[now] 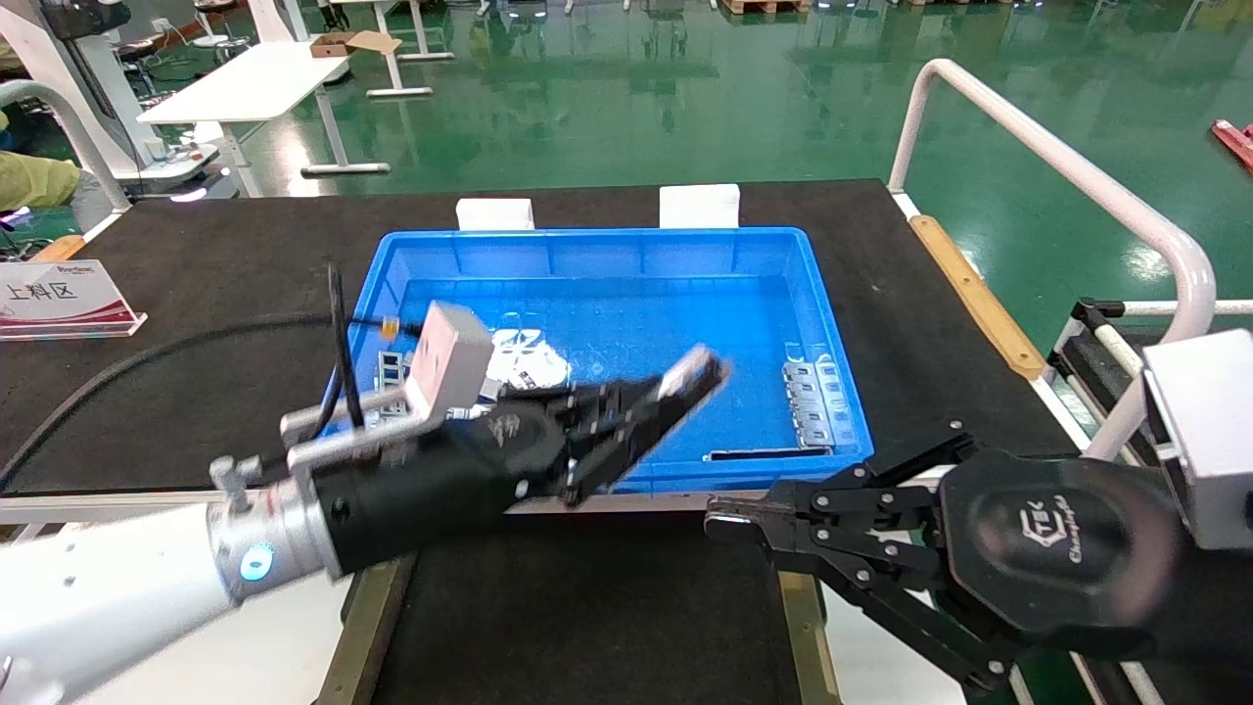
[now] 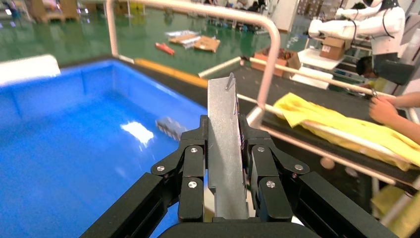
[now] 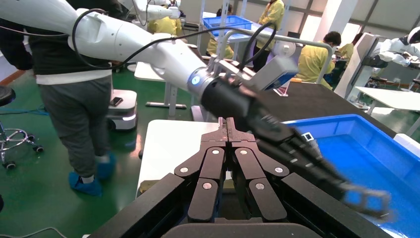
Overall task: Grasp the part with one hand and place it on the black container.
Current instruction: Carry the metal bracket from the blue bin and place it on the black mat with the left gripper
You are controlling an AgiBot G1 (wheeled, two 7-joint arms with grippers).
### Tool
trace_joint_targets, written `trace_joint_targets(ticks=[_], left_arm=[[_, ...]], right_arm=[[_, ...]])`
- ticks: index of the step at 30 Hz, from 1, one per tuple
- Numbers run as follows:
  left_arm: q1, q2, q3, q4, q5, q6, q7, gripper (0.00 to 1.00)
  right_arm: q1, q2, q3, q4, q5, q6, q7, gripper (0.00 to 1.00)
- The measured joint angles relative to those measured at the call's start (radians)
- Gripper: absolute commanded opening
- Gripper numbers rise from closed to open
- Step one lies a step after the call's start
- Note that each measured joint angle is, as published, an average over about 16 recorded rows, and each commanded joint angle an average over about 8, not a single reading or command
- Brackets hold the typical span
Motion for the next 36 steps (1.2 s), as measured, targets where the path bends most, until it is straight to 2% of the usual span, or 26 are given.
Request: trace_joint_targets(ticks=[8, 17, 25, 36], left_arm=[[0.143, -0.029, -0.007, -0.031, -0.054, -0.008, 0.02, 0.0], [0.33, 0.009, -0.019, -0.033, -0.114, -0.088, 0.064, 0.0], [0.489, 0.114, -0.049, -0.029, -0.148, -0.258, 0.11, 0.0], [0.635, 0.333, -0.165, -0.003, -0.167, -0.507, 0.165, 0.0]], right_arm=[[0.0, 0.0, 0.0, 0.0, 0.0, 0.0, 0.0, 0.0], [0.0, 0.0, -0.001, 0.0, 0.001, 0.0, -0.001, 0.0], [0.0, 0.001, -0.002, 0.0, 0.001, 0.001, -0.001, 0.0], [0.0, 0.001, -0.002, 0.0, 0.002, 0.001, -0.001, 0.0]])
